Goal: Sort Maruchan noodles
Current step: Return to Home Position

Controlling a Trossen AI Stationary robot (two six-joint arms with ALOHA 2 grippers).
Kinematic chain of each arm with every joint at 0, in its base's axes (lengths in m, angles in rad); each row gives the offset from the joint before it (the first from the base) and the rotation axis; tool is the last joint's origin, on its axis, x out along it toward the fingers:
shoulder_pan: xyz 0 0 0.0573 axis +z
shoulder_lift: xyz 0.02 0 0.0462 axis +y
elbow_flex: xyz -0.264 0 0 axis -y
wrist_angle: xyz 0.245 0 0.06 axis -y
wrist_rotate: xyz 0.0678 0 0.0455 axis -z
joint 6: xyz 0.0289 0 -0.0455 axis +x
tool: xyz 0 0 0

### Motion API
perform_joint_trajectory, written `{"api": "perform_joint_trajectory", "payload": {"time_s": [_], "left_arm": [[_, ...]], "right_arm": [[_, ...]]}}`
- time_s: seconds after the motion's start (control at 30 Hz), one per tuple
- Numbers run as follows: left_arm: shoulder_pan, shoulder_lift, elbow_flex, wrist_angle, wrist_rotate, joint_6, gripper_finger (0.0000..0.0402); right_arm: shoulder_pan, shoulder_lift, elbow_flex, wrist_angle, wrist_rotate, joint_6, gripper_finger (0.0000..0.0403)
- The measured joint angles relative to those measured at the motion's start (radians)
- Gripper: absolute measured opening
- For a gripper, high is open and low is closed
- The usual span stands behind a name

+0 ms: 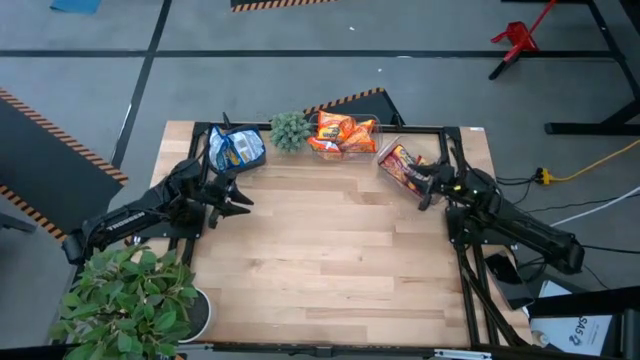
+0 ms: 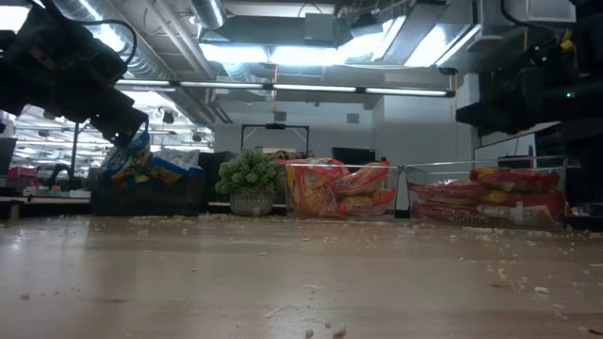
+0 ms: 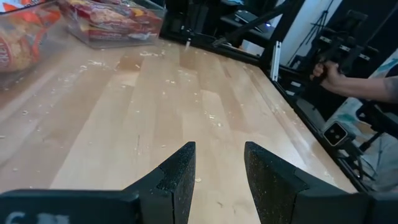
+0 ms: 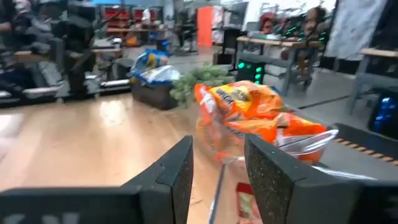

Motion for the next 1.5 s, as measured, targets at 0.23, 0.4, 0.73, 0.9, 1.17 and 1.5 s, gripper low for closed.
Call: {"api": "perform_joint_trajectory", "payload": {"time_s": [0.23, 0.4, 0.73, 0.9, 1.17, 1.5], "left_arm": [[0.000, 0.002, 0.000, 0.000, -0.001, 0.029, 0.0133], [0.000, 0.037, 0.000, 0.000, -0.023, 0.052, 0.0133], [0.010, 0.015, -0.010, 0.137, -0.123, -0.191, 0.0133], [-0.082, -0.215, -0.009, 0.183, -0.152, -0.428, 0.0133], [-0.592, -0.215, -0.057, 0.292, -0.718, -0.369, 0.0133], [-0.904, -0.213, 0.006, -0.021, -1.346, -0.198, 0.0133]], "right_arm": [[-0.001, 0.022, -0.003, -0.001, 0.050, -0.010, 0.0134], [-0.001, 0.036, -0.004, 0.002, 0.030, 0.010, 0.0134], [-0.001, 0.039, -0.004, 0.024, -0.084, 0.010, 0.0134], [-0.001, 0.035, -0.004, 0.024, -0.084, 0.009, 0.0134], [-0.002, 0.018, -0.005, 0.031, -0.065, -0.014, 0.0134], [-0.002, -0.006, -0.005, 0.027, -0.078, -0.029, 0.0134]]}}
